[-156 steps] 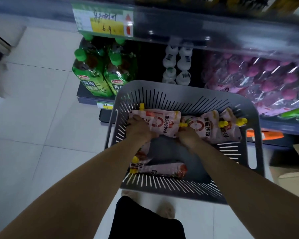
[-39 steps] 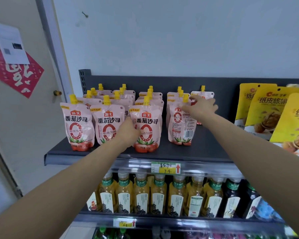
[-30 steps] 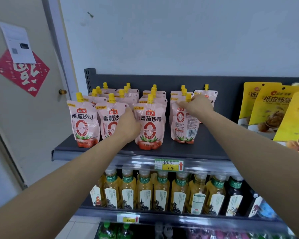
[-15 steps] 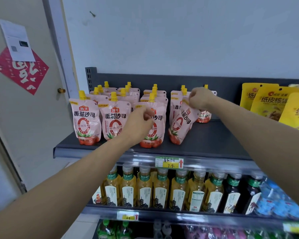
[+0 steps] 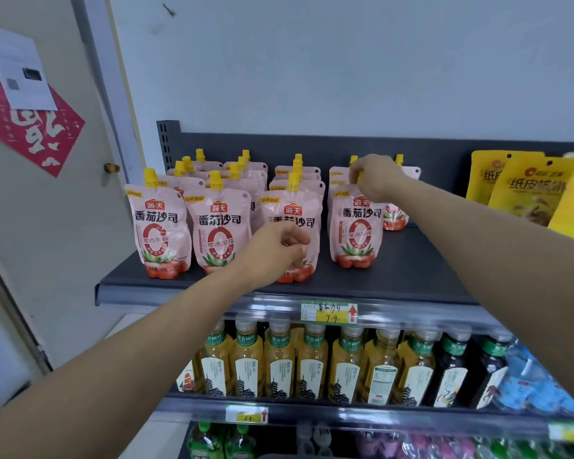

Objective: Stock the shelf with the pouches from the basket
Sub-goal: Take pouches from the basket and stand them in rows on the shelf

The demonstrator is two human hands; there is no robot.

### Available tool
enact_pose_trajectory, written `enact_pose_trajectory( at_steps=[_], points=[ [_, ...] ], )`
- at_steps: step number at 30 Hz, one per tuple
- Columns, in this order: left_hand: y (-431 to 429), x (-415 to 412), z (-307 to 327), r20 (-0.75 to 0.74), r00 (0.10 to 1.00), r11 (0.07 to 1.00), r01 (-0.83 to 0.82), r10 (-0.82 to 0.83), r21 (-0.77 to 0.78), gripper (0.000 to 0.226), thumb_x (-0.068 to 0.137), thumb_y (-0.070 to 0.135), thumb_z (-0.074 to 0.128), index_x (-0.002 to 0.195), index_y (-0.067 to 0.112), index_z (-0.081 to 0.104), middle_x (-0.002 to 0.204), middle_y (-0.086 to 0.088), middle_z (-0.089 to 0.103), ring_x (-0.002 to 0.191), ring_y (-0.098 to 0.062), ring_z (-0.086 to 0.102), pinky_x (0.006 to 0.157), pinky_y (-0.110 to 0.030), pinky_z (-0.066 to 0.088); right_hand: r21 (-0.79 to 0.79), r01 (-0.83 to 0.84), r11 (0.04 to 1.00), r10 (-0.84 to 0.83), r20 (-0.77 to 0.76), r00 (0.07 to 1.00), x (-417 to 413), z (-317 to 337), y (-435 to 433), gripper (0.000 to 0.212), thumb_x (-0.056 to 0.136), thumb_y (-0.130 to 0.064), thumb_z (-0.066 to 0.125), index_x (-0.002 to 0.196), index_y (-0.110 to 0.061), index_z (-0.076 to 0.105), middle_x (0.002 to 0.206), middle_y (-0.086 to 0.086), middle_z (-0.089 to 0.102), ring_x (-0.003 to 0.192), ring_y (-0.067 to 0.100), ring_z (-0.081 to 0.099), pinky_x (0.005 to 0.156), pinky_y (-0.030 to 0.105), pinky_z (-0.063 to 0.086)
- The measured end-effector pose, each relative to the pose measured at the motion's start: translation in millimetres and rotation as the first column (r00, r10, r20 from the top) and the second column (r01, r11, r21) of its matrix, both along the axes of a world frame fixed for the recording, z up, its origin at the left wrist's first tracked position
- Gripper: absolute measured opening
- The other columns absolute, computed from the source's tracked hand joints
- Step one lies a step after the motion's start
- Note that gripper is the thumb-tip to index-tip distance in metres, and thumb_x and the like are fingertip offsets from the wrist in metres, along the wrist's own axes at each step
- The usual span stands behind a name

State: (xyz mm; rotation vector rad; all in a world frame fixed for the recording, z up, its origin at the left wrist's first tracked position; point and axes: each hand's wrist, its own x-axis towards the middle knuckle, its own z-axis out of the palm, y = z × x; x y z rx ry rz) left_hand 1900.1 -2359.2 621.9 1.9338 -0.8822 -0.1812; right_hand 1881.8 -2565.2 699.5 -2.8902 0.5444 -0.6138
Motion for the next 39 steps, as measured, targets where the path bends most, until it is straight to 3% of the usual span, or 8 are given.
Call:
enact_pose_trajectory(
  at_steps=[7, 13, 18, 24, 29, 32, 37, 39],
  points=[
    [-5, -1, -6, -0.071, 0.997, 1.000, 0.028, -0.027, 0.011, 0.014, 0.093, 0.002, 0.051, 0.105, 0.005, 0.058, 0.092, -0.012, 0.061, 0.067, -0.015, 0.060, 0.057, -0.012, 0.052, 0.028, 0.007, 1.000, -0.010, 0.119, 0.993, 4, -15, -15, 0.034, 0.086, 0.009, 0.045, 0.108, -0.011, 0.062, 0.122, 0.014, 0.059, 0.086, 0.026, 0.055, 0.073, 0.037, 0.051],
    [-13, -8, -9, -0.105, 0.992, 0.997, 0.073, -0.071, 0.012, 0.011, 0.093, 0.000, 0.049, 0.100, 0.006, 0.055, 0.090, -0.015, 0.059, 0.075, -0.022, 0.059, 0.070, -0.025, 0.053, 0.122, -0.054, 0.991, 0.031, 0.181, 0.983, -5, -17, -19, 0.060, 0.085, 0.004, 0.053, 0.139, -0.020, 0.043, 0.137, 0.013, 0.050, 0.119, 0.034, 0.052, 0.094, 0.043, 0.049],
    [-15, -17, -19, -0.119, 0.989, 0.996, 0.089, -0.085, 0.028, 0.011, 0.092, 0.003, 0.052, 0.102, 0.007, 0.056, 0.085, -0.010, 0.060, 0.072, -0.018, 0.060, 0.073, -0.026, 0.055, 0.129, -0.041, 0.991, -0.009, 0.363, 0.932, -39, -26, -11, 0.051, 0.088, -0.003, 0.048, 0.138, -0.014, 0.045, 0.138, 0.011, 0.050, 0.126, 0.026, 0.047, 0.101, 0.033, 0.039],
    [-21, -47, -57, -0.179, 0.973, 0.980, 0.166, -0.145, 0.107, 0.008, 0.091, 0.006, 0.055, 0.097, 0.011, 0.059, 0.079, -0.003, 0.062, 0.069, -0.012, 0.061, 0.070, -0.023, 0.056, 0.144, -0.188, 0.971, 0.104, 0.455, 0.884, -107, -90, 18, 0.033, 0.089, -0.008, 0.048, 0.120, -0.008, 0.060, 0.117, 0.008, 0.064, 0.097, 0.008, 0.054, 0.084, 0.012, 0.036],
    [-25, -69, -121, -0.271, 0.947, 0.927, 0.251, -0.174, 0.280, 0.012, 0.091, 0.008, 0.056, 0.103, 0.007, 0.061, 0.079, 0.001, 0.061, 0.068, -0.010, 0.061, 0.067, -0.021, 0.054, 0.243, -0.243, 0.939, 0.163, 0.306, 0.938, -151, -173, 39, 0.025, 0.090, -0.010, 0.051, 0.109, -0.007, 0.066, 0.107, 0.010, 0.068, 0.093, 0.019, 0.059, 0.087, 0.027, 0.046],
    [-18, -78, -172, -0.368, 0.918, 0.879, 0.295, -0.151, 0.376, 0.013, 0.089, 0.002, 0.057, 0.101, -0.001, 0.062, 0.077, -0.007, 0.060, 0.066, -0.018, 0.057, 0.071, -0.035, 0.054, 0.329, -0.203, 0.922, 0.192, 0.064, 0.979, -164, -235, 43, 0.024, 0.091, -0.007, 0.051, 0.108, -0.007, 0.068, 0.106, 0.011, 0.070, 0.093, 0.023, 0.061, 0.085, 0.031, 0.046],
    [4, -88, -271, -0.433, 0.901, 0.800, 0.238, 0.029, 0.550, 0.010, 0.089, 0.000, 0.053, 0.090, 0.008, 0.059, 0.074, -0.006, 0.057, 0.060, -0.012, 0.053, 0.051, -0.015, 0.047, 0.431, -0.064, 0.900, 0.226, -0.336, 0.914, -185, -350, 29, 0.027, 0.091, -0.001, 0.048, 0.110, -0.004, 0.067, 0.110, 0.017, 0.068, 0.100, 0.032, 0.063, 0.080, 0.028, 0.044],
    [15, -96, -313, -0.461, 0.885, 0.758, 0.255, 0.068, 0.601, 0.010, 0.089, 0.000, 0.052, 0.085, 0.006, 0.059, 0.072, -0.011, 0.057, 0.065, -0.022, 0.055, 0.057, -0.023, 0.049, 0.451, -0.015, 0.892, 0.226, -0.418, 0.880, -191, -392, 29, 0.027, 0.091, -0.001, 0.047, 0.109, -0.001, 0.066, 0.114, 0.016, 0.066, 0.106, 0.032, 0.061, 0.083, 0.026, 0.044]
  ],
)
